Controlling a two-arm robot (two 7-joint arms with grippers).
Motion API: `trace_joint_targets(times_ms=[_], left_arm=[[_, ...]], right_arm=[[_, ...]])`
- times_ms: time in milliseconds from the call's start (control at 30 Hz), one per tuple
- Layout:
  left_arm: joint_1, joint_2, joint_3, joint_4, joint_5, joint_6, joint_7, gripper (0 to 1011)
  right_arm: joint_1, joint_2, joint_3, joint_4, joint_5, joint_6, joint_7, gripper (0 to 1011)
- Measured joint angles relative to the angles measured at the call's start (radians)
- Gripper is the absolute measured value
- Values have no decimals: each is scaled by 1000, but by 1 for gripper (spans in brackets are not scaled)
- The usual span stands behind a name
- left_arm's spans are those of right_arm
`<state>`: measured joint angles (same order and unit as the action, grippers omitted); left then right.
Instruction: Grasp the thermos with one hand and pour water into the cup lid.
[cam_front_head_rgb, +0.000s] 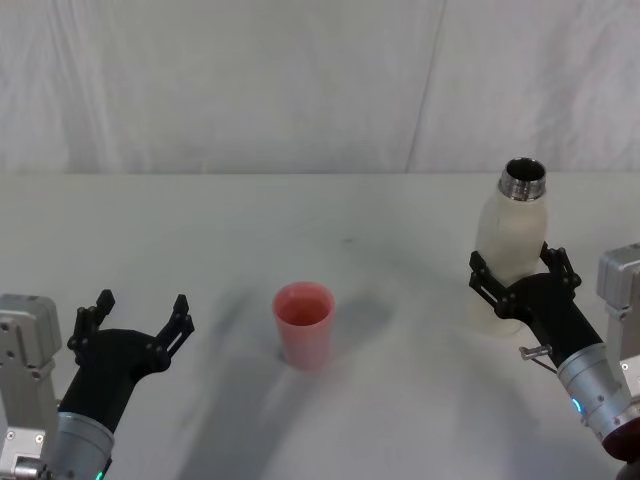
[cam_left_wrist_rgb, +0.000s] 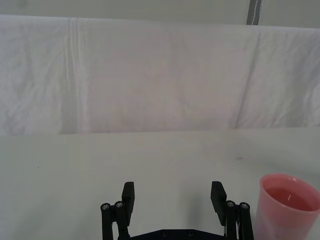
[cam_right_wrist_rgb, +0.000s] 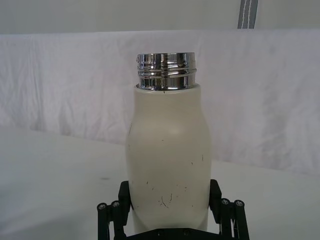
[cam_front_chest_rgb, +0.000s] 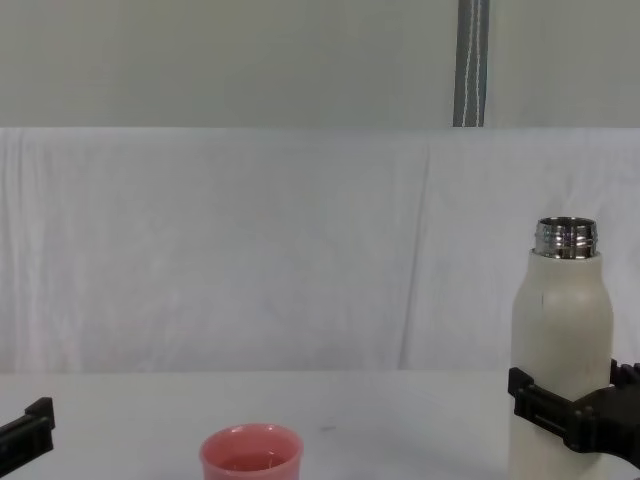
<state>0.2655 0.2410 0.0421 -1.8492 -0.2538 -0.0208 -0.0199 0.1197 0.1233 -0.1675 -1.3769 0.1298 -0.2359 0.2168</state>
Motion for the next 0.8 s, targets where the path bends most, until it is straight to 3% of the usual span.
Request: trace_joint_targets(times_ms=[167, 800], left_arm=[[0, 0, 0, 0, 0, 0, 0, 1001], [0, 0, 0, 0, 0, 0, 0, 1001]], right_arm=[[-1, 0, 1, 0, 0, 0, 0, 1001], [-7, 4, -1, -17, 0, 4, 0, 1001]])
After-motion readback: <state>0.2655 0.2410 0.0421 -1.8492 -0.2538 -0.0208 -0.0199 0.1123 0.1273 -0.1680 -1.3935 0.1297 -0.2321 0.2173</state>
